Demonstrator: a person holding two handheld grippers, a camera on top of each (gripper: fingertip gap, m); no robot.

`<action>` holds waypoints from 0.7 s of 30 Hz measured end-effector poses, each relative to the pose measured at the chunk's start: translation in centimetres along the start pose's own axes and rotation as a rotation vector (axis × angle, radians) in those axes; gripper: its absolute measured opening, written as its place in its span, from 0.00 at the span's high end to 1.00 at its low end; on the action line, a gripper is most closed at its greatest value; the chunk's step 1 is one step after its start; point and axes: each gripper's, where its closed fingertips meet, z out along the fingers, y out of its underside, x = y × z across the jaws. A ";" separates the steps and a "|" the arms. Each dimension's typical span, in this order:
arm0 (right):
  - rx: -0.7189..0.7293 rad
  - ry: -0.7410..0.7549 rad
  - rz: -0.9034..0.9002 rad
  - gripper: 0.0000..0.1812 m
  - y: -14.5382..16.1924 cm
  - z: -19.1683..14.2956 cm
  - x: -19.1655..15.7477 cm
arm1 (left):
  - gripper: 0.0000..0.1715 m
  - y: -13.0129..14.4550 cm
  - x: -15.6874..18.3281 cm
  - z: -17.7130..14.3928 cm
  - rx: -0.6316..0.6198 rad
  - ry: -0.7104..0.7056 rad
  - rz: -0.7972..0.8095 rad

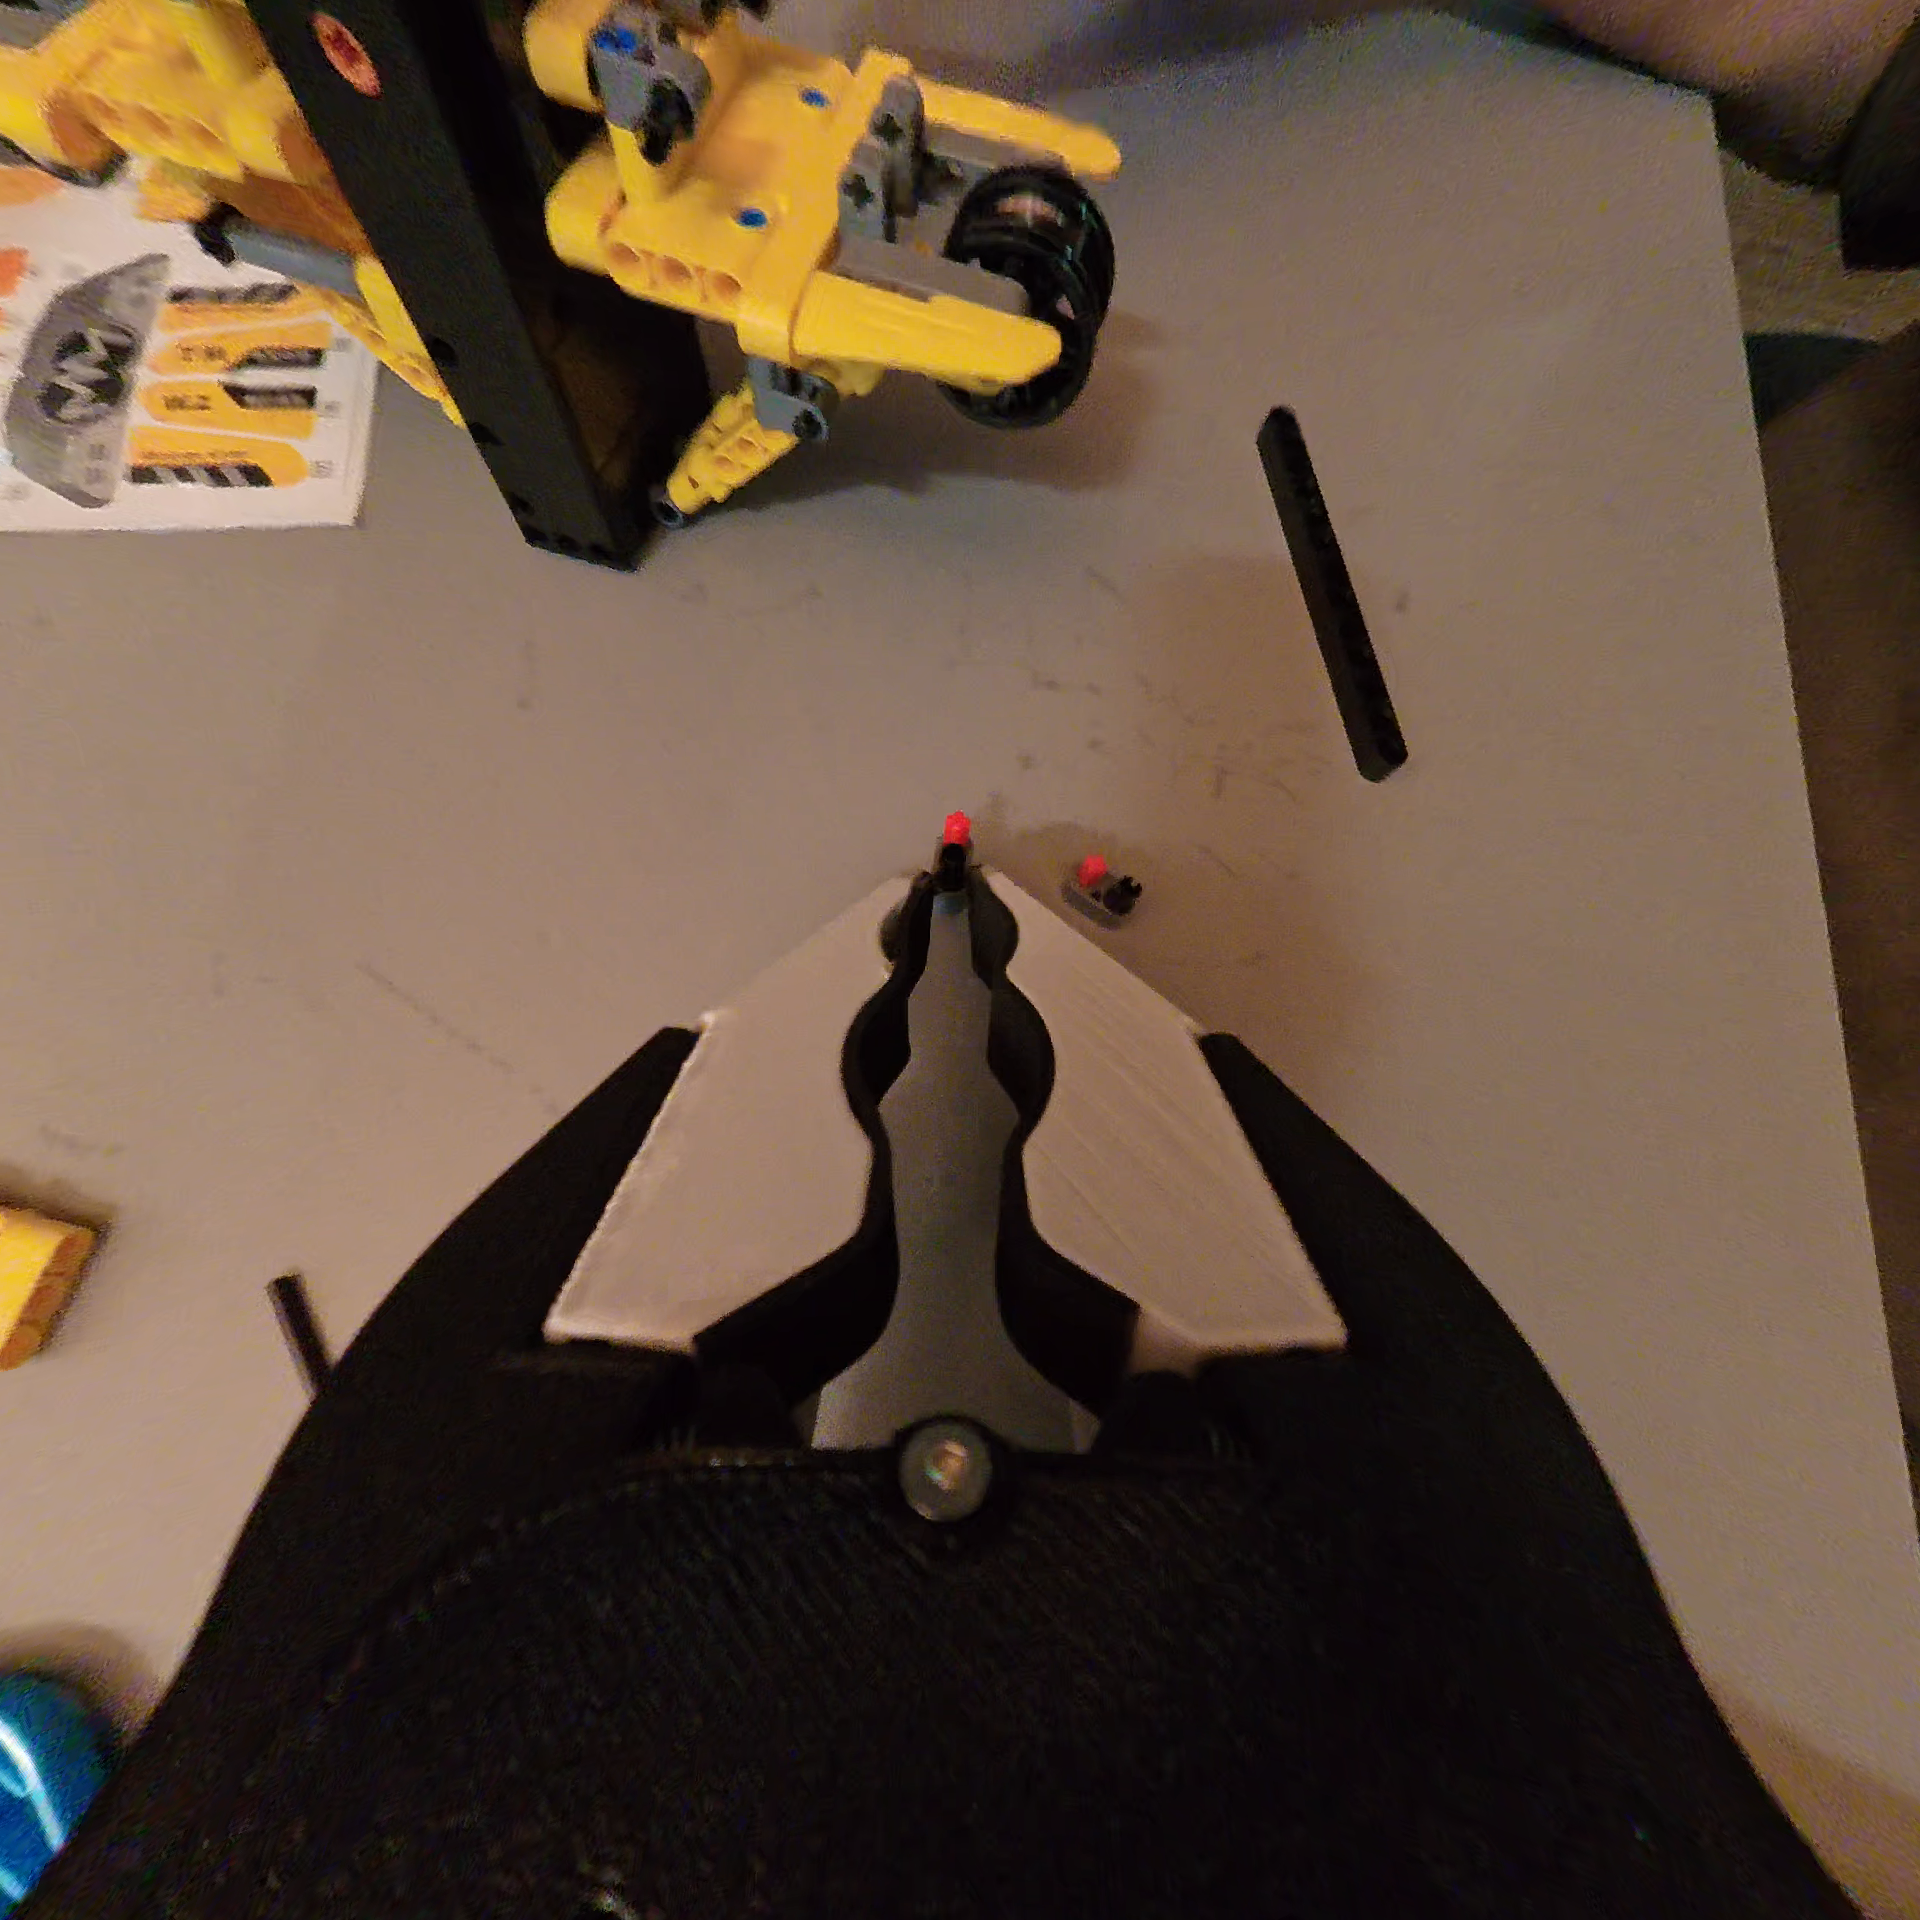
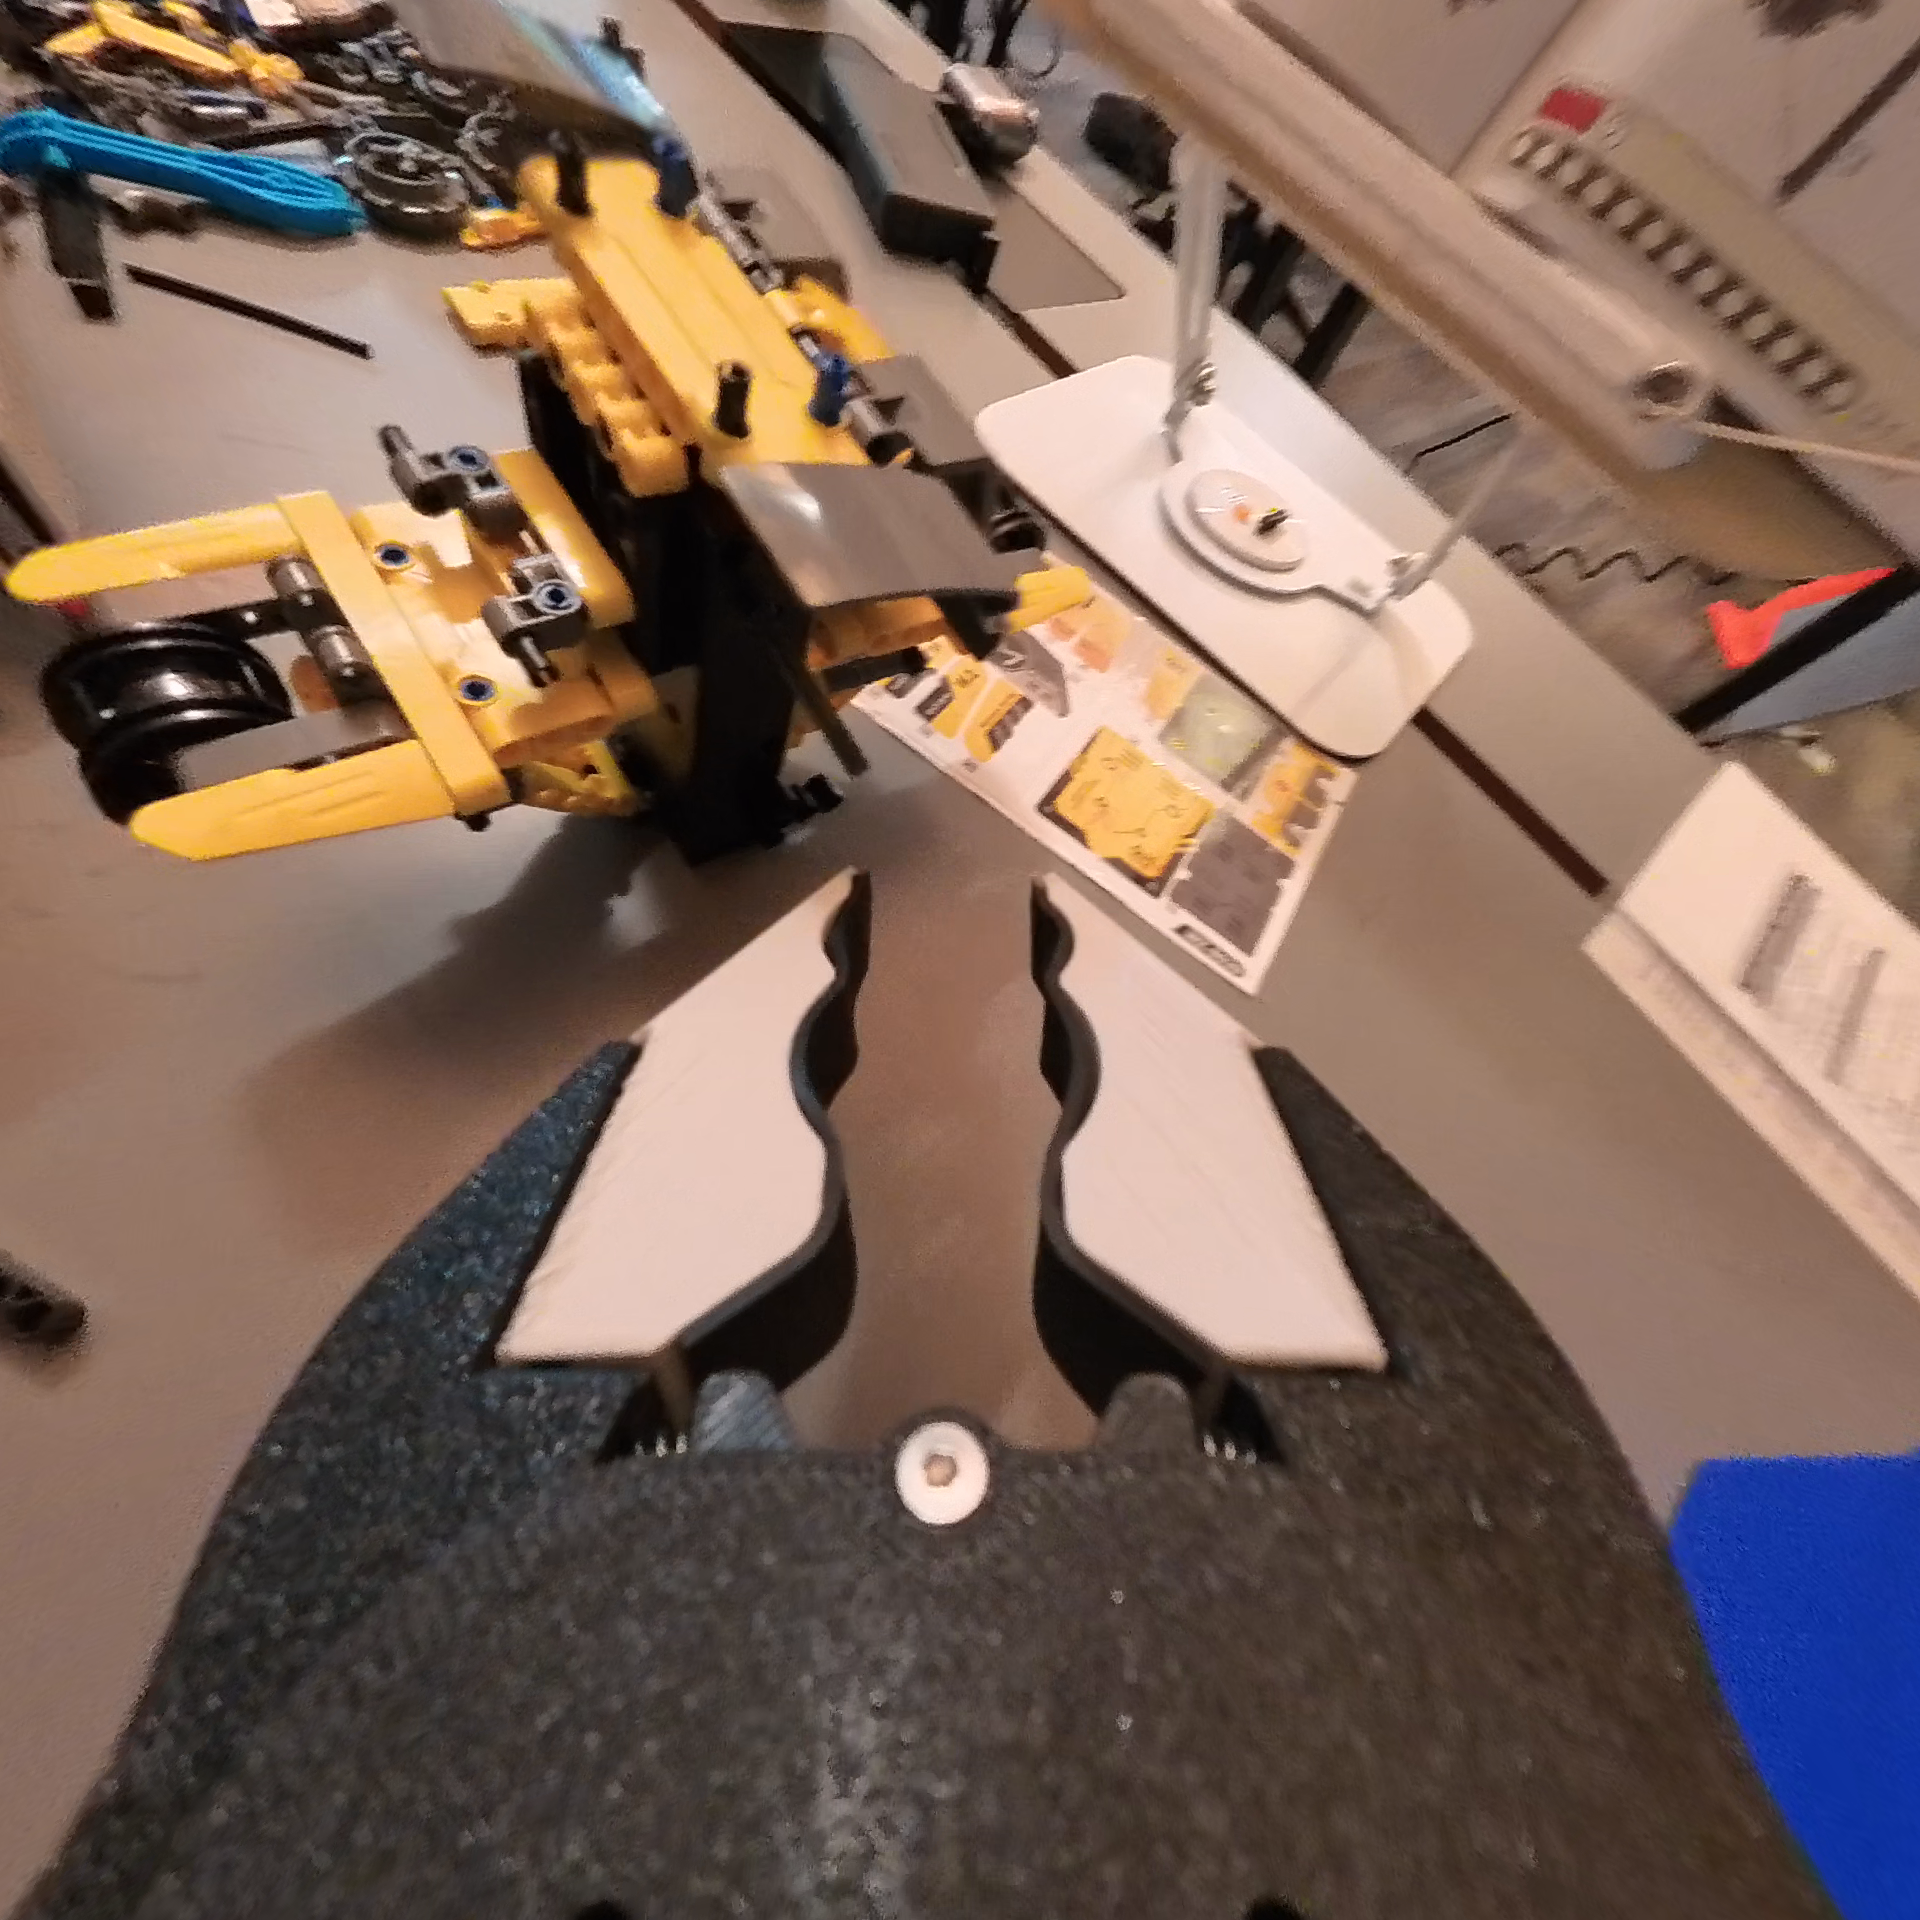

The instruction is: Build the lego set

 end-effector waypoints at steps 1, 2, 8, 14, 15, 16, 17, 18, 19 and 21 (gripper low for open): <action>0.012 0.022 0.002 0.84 -0.2 -0.5 0.6 | 0.99 -0.6 -0.1 -0.2 0.031 -0.007 -0.001; 0.027 0.040 0.013 0.84 -0.5 -1.0 1.1 | 0.99 -1.3 -0.1 -0.5 0.070 -0.009 -0.004; 0.279 -0.132 0.171 0.94 -4.7 -4.3 0.0 | 0.99 -6.9 0.3 -2.9 0.365 -0.035 -0.028; 0.524 -0.490 0.211 0.93 -9.7 -6.4 -7.9 | 0.99 -12.7 2.9 -3.0 0.590 0.078 -0.109; 0.520 -0.532 0.223 0.91 -9.9 -6.3 -8.9 | 0.99 -13.2 3.2 -2.8 0.618 0.107 -0.137; 0.507 -0.560 0.226 0.90 -9.9 -6.1 -9.6 | 0.99 -13.6 3.4 -2.7 0.639 0.146 -0.170; 0.496 -0.577 0.224 0.89 -9.8 -6.0 -10.2 | 0.99 -13.9 3.6 -2.5 0.656 0.190 -0.203; 0.491 -0.588 0.223 0.88 -9.7 -5.8 -10.5 | 0.99 -14.1 3.8 -2.6 0.674 0.229 -0.229; 0.491 -0.605 0.229 0.88 -9.7 -5.8 -10.9 | 0.99 -14.2 3.8 -2.7 0.693 0.253 -0.252; 0.499 -0.658 0.271 0.88 -9.7 -5.8 -11.5 | 1.00 -14.3 3.5 -3.1 0.729 0.275 -0.286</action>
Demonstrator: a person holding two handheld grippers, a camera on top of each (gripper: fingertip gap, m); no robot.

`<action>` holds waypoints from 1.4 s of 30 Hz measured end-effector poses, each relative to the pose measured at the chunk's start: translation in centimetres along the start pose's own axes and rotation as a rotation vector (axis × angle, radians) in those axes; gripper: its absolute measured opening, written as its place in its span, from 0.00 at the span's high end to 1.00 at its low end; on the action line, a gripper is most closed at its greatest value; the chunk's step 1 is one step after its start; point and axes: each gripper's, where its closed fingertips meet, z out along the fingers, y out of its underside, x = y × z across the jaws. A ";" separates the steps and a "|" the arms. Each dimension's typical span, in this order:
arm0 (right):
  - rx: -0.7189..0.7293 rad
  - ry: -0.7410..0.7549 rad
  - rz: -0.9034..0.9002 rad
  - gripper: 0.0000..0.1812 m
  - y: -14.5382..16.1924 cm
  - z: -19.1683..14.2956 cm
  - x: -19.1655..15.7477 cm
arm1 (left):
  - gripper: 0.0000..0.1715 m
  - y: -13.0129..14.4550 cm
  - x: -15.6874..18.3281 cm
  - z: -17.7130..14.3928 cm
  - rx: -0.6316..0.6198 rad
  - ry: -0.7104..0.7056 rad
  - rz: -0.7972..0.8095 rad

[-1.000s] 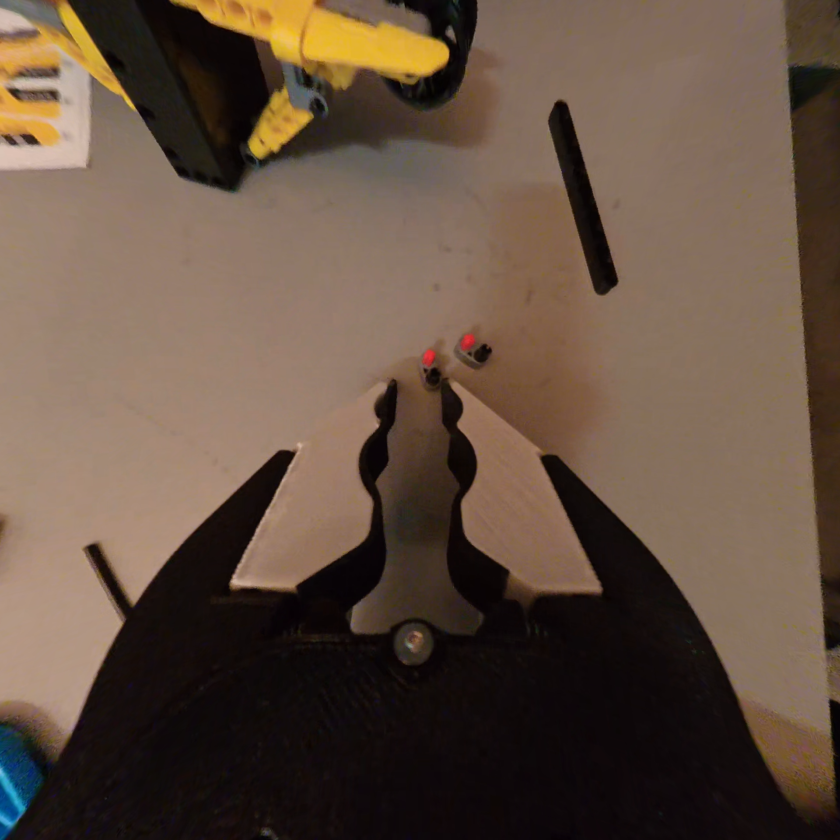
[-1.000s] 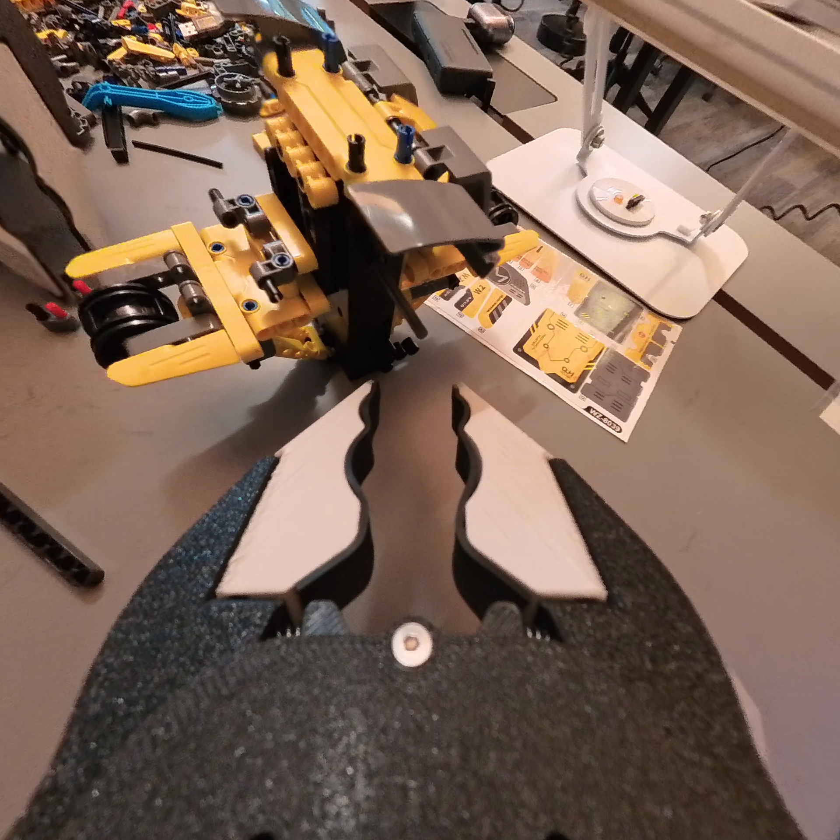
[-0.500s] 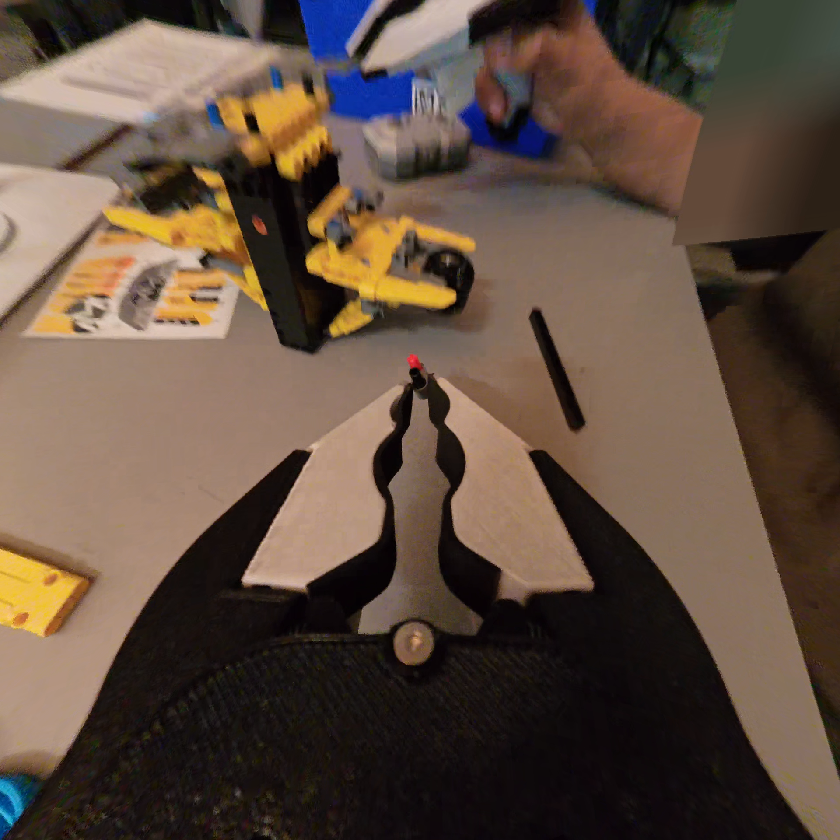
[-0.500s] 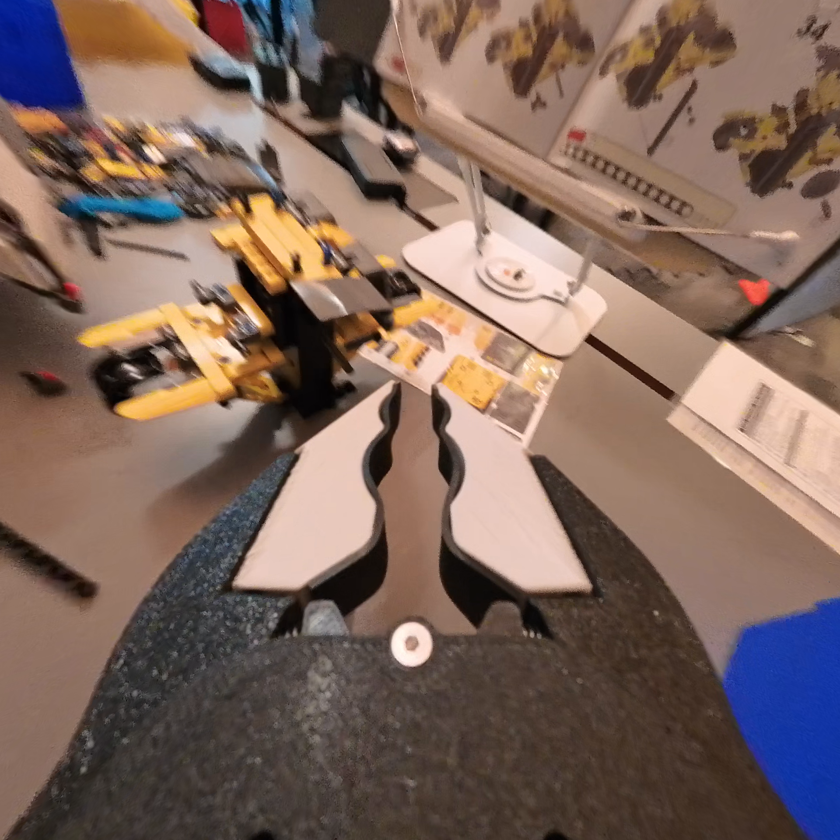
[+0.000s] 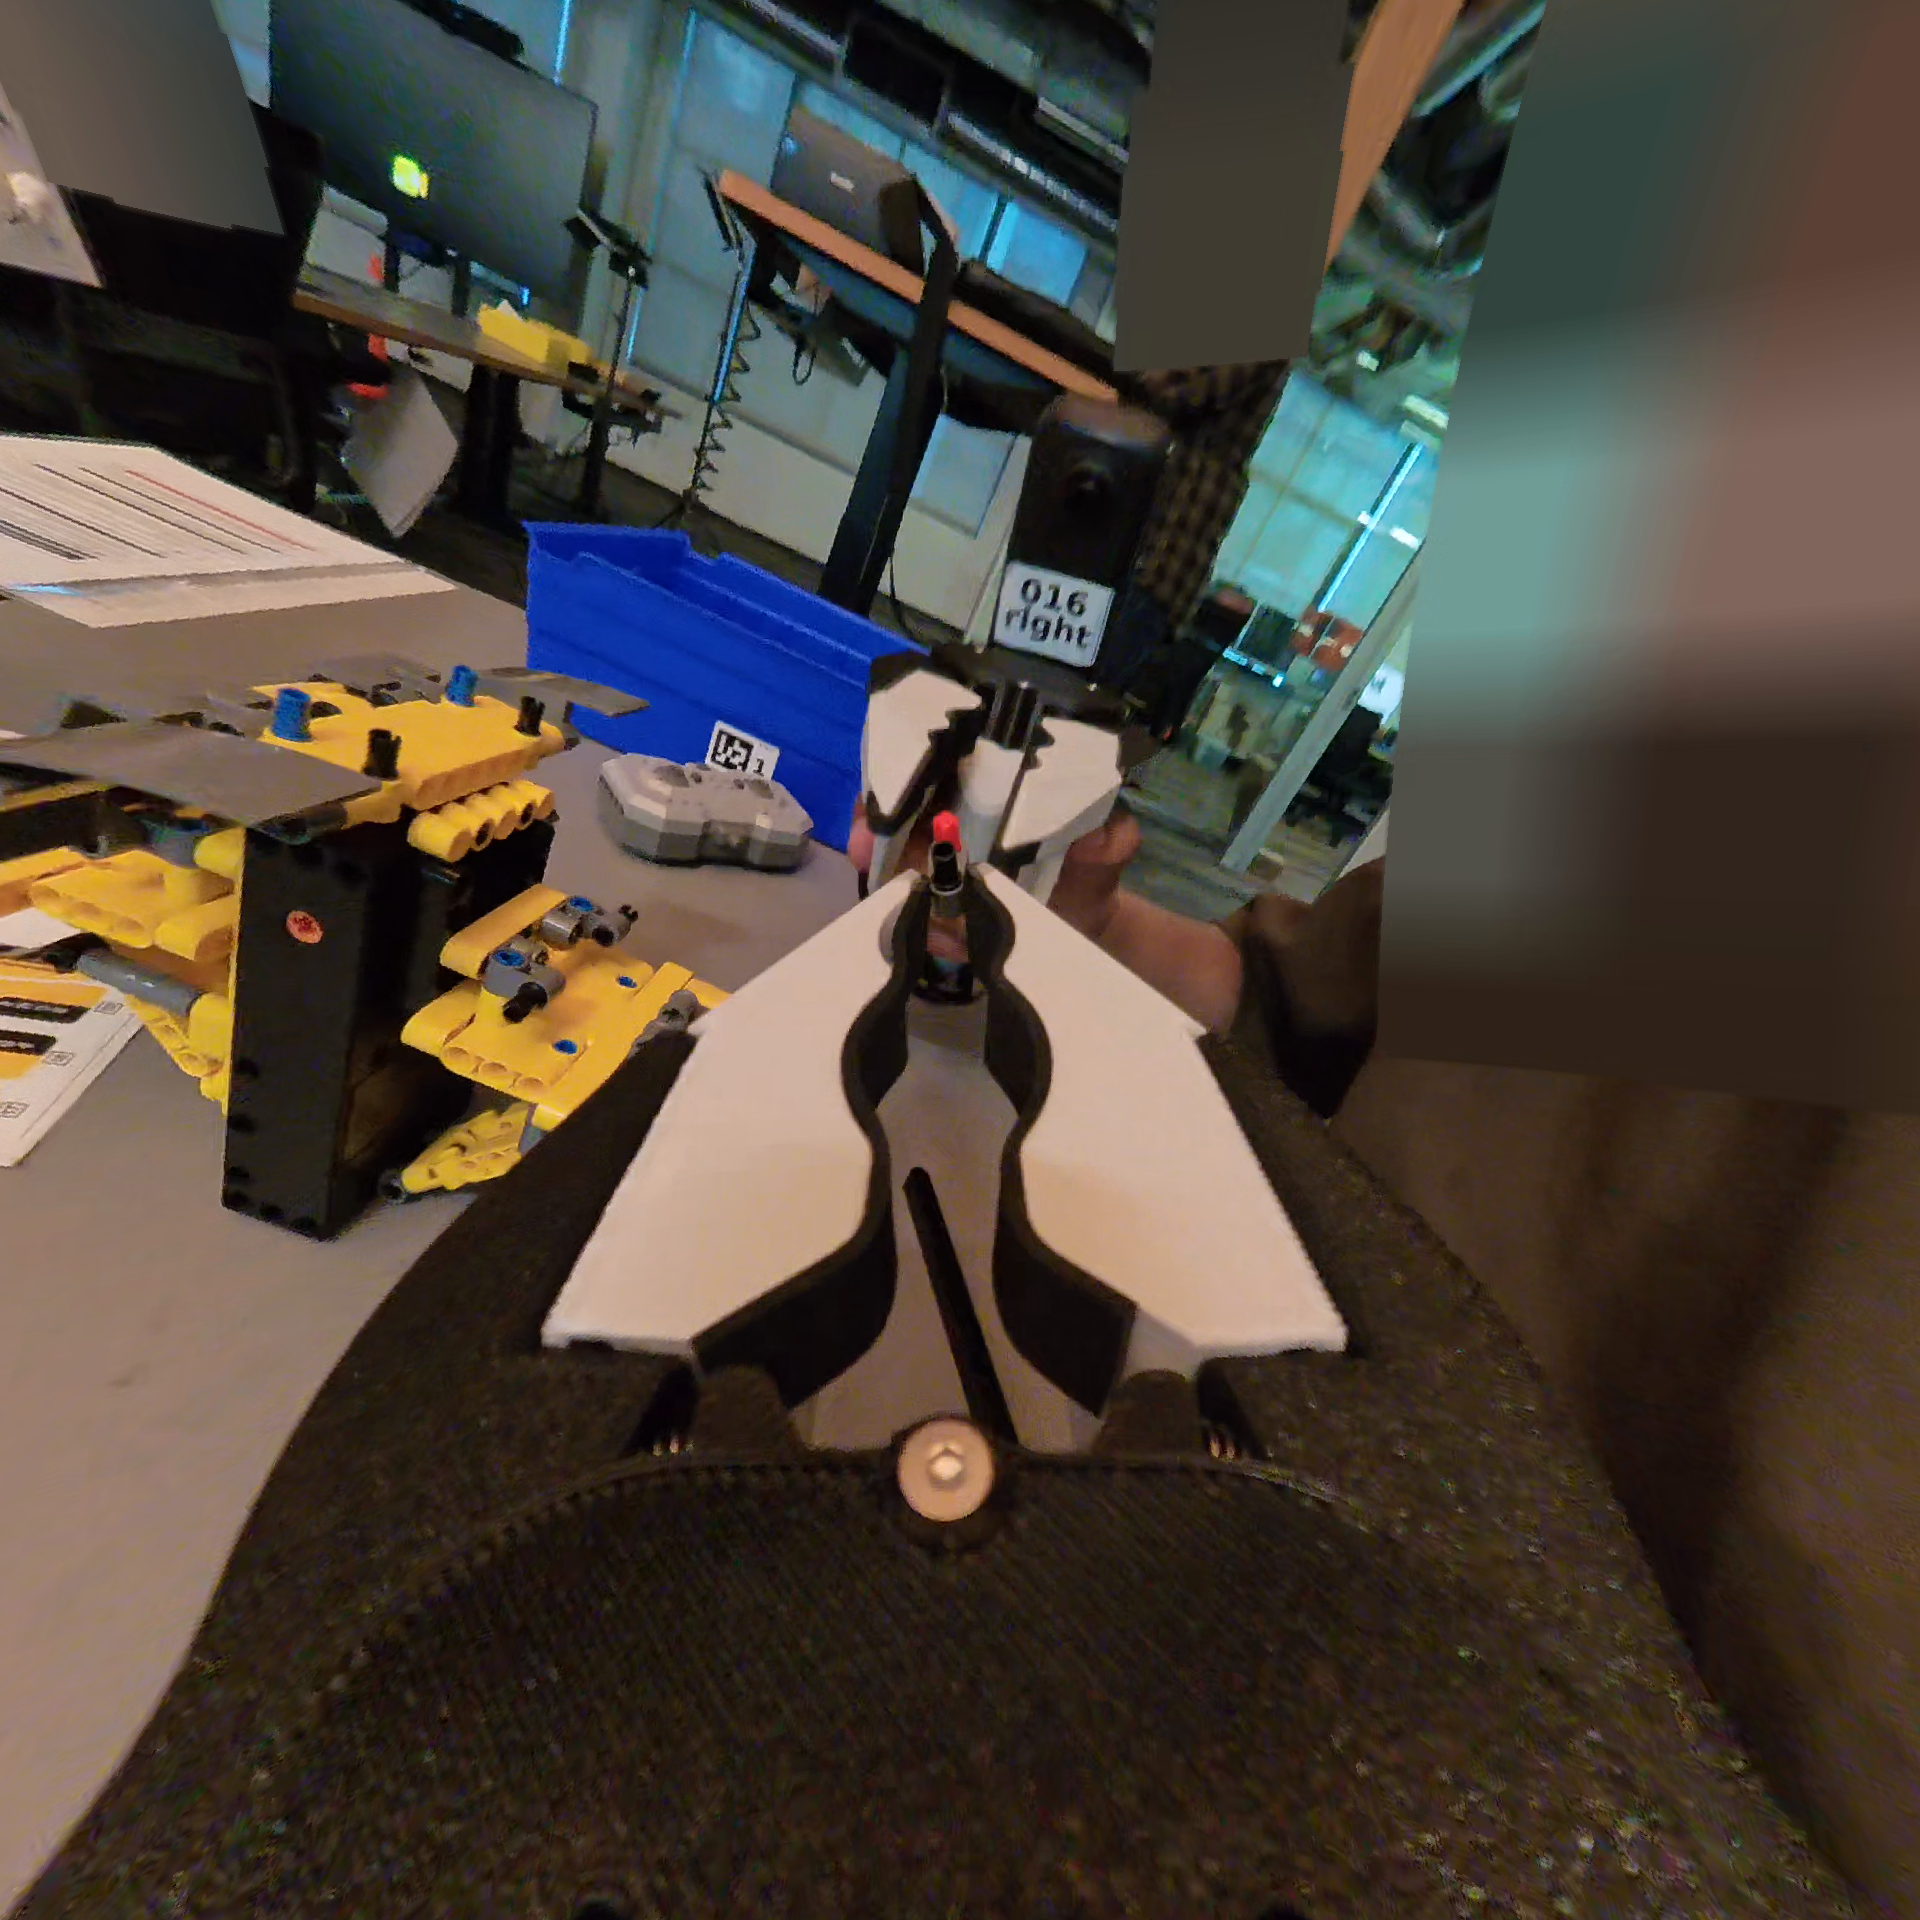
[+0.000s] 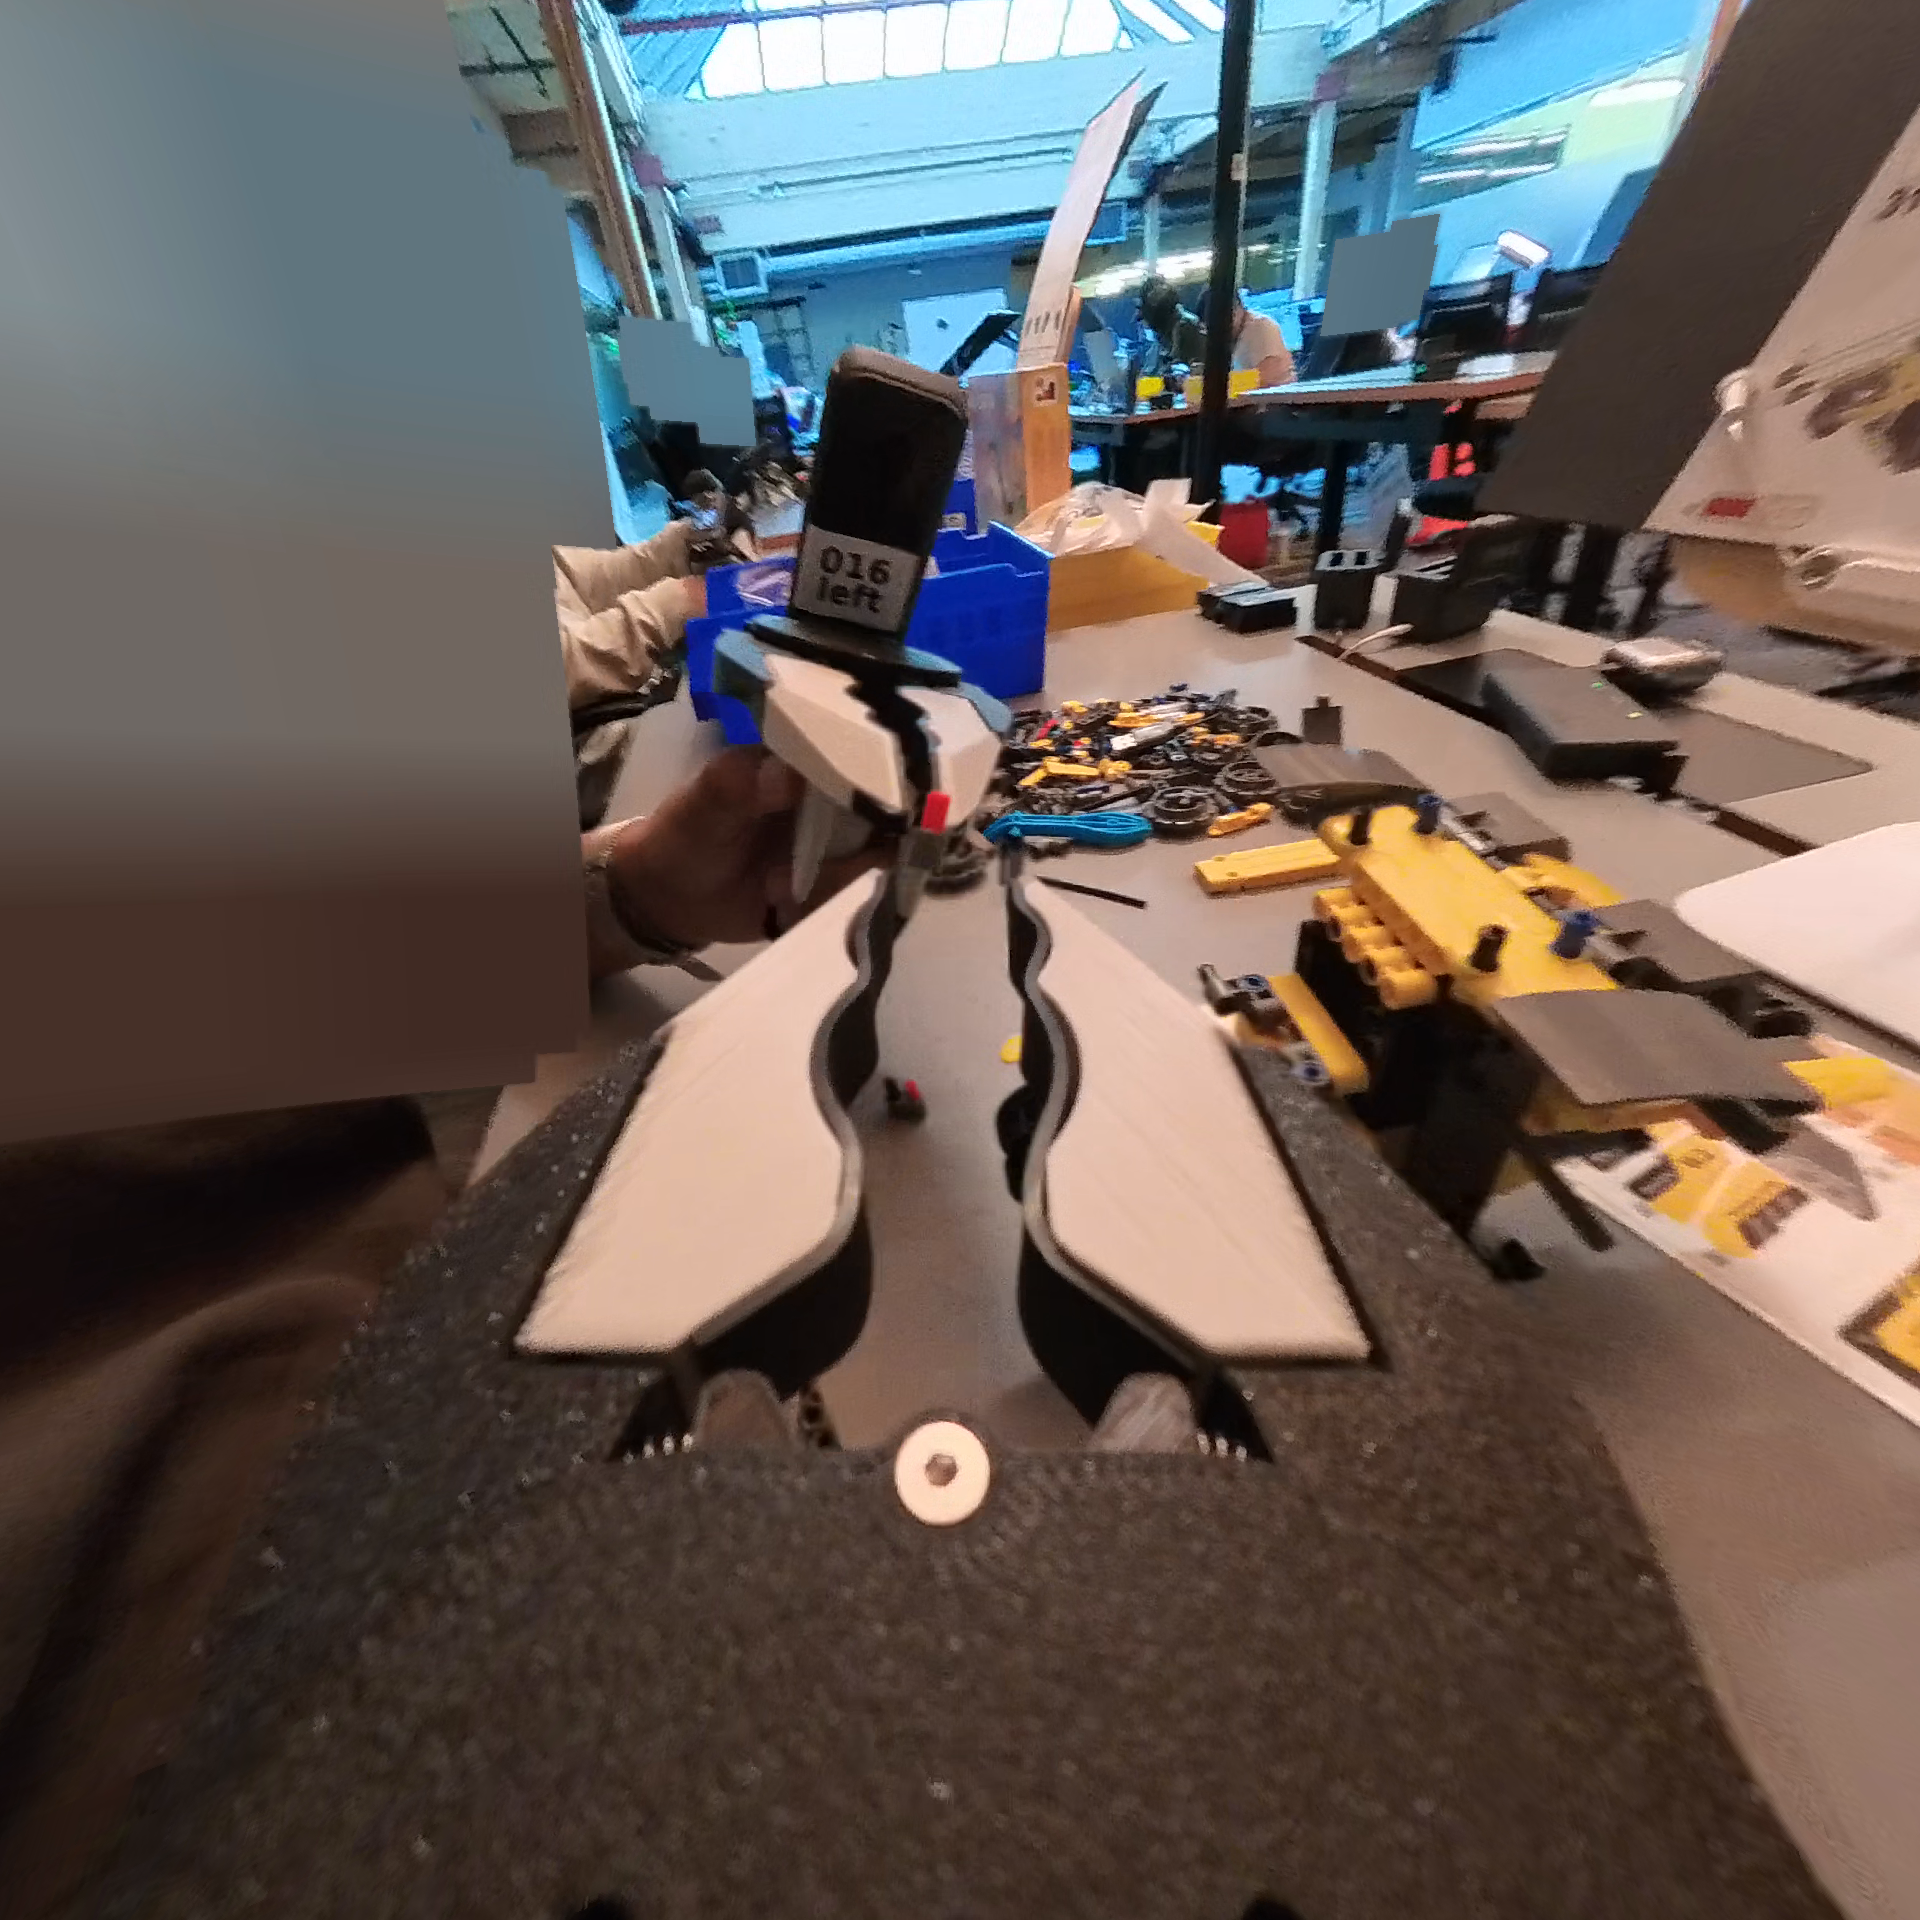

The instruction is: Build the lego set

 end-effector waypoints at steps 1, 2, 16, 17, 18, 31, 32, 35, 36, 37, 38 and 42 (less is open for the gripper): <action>0.011 -0.023 0.034 0.88 0.0 0.2 -0.2 | 1.00 -0.2 -0.1 -0.2 0.018 0.000 -0.012; 0.022 -0.042 0.068 0.88 0.0 0.3 -0.3 | 1.00 -0.4 -0.3 -0.5 0.037 -0.004 -0.021; 0.067 -0.003 0.113 0.92 0.1 1.5 -0.1 | 1.00 0.3 -0.2 0.1 0.071 0.044 -0.110; 0.069 -0.004 0.106 0.95 0.0 1.5 -0.1 | 1.00 0.3 -0.4 0.1 0.075 0.032 -0.108; 0.070 0.002 0.099 0.96 0.0 1.4 -0.1 | 1.00 0.3 -0.4 0.1 0.081 0.029 -0.107; 0.091 0.030 0.049 0.92 -0.3 1.2 0.0 | 1.00 0.9 0.0 0.5 0.061 0.060 -0.121; 0.091 0.056 0.009 0.87 -0.4 1.1 0.1 | 1.00 0.7 0.1 0.4 0.077 0.072 -0.138; 0.080 0.143 -0.166 0.81 -0.7 0.9 0.4 | 1.00 0.4 -0.1 0.0 0.114 0.101 -0.194; 0.073 0.172 -0.236 0.80 -0.8 0.8 0.3 | 1.00 0.2 -0.2 -0.2 0.128 0.107 -0.209; 0.067 0.202 -0.309 0.79 -0.9 0.8 0.3 | 1.00 0.1 -0.3 -0.3 0.140 0.112 -0.224; 0.057 0.237 -0.387 0.79 -0.9 0.8 0.3 | 1.00 0.0 -0.4 -0.4 0.149 0.118 -0.241; -0.004 0.350 -0.680 0.79 -0.4 1.1 0.2 | 1.00 -0.1 -0.5 -0.6 0.173 0.154 -0.308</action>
